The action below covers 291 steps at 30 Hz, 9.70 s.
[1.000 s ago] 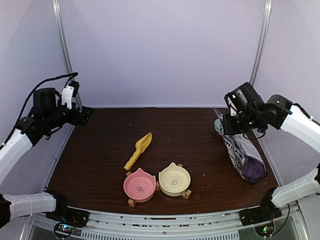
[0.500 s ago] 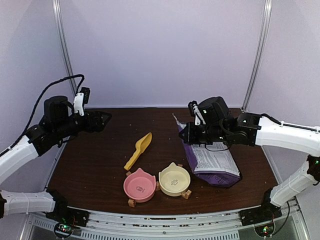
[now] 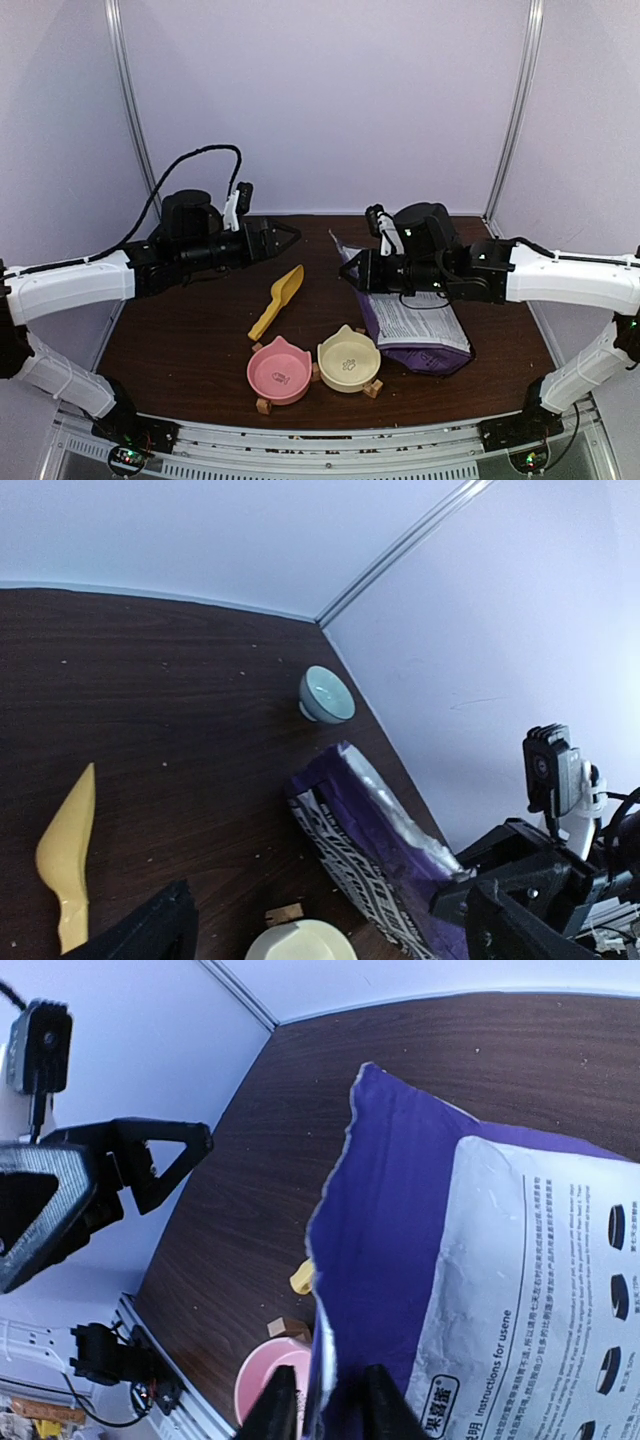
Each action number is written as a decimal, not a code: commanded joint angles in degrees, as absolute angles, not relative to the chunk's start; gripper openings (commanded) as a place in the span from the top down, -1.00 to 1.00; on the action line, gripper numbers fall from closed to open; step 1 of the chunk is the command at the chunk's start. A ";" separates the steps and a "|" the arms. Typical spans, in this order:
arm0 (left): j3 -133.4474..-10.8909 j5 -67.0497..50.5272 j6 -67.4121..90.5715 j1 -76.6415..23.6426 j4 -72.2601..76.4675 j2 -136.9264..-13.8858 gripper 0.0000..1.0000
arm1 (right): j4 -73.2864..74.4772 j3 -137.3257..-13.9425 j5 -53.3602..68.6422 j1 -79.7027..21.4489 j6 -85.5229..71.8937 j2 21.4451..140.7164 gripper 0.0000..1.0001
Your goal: Serve the pet food
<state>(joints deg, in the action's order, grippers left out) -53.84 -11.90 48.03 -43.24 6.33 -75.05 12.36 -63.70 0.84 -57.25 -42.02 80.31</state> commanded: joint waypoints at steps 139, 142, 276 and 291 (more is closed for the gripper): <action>-73.83 -30.74 51.36 -53.73 14.98 -99.58 1.00 | 38.26 -75.00 -11.42 -59.67 -35.86 74.63 0.96; -74.12 -30.50 51.34 -54.03 15.48 -99.54 1.00 | 40.41 -76.72 -11.93 -59.98 -35.66 75.24 0.79; -81.39 -6.78 43.22 -56.69 -11.88 -98.94 1.00 | 60.77 -87.89 -33.58 -64.03 -42.12 82.88 1.00; -79.67 -3.22 43.96 -56.31 -13.70 -99.42 1.00 | 61.94 -87.49 -34.51 -64.01 -42.63 82.36 1.00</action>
